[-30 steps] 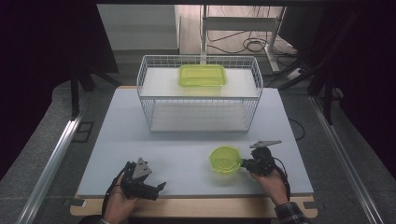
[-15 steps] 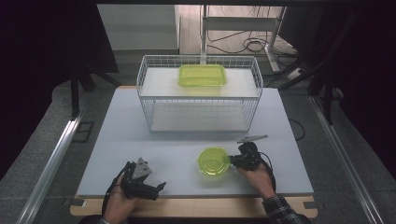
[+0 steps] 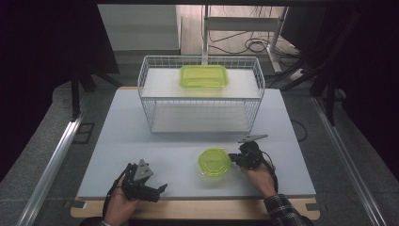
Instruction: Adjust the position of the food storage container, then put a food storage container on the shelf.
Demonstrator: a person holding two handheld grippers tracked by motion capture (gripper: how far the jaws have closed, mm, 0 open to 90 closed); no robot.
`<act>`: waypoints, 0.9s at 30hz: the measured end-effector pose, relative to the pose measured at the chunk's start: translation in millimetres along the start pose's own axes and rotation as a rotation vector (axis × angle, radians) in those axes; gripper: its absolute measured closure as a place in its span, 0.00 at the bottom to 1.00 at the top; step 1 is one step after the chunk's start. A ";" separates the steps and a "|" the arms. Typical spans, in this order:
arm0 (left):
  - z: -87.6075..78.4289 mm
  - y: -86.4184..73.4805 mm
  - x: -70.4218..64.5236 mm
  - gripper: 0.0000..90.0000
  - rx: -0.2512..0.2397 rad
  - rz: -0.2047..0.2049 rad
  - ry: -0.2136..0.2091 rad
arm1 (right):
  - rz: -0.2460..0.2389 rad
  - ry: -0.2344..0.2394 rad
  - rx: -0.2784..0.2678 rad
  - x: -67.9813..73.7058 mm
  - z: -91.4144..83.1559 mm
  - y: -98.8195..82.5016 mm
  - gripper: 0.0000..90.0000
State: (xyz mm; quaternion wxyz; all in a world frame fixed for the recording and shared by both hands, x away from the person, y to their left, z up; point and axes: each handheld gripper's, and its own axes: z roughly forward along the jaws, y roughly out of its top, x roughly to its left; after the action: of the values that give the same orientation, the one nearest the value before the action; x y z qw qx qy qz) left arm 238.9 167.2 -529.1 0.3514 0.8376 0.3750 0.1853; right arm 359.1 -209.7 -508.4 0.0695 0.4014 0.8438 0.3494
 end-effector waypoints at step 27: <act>-6.1 -2.5 0.7 0.01 -0.028 -0.012 -0.006 | -0.066 -0.002 -0.114 2.7 -45.7 -34.3 0.10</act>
State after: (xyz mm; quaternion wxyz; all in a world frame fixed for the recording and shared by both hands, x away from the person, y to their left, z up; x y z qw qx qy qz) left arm 234.6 171.7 -526.7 0.3651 0.8309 0.3766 0.1859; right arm 317.6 -247.0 -496.0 0.1048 0.3691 0.8351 0.3942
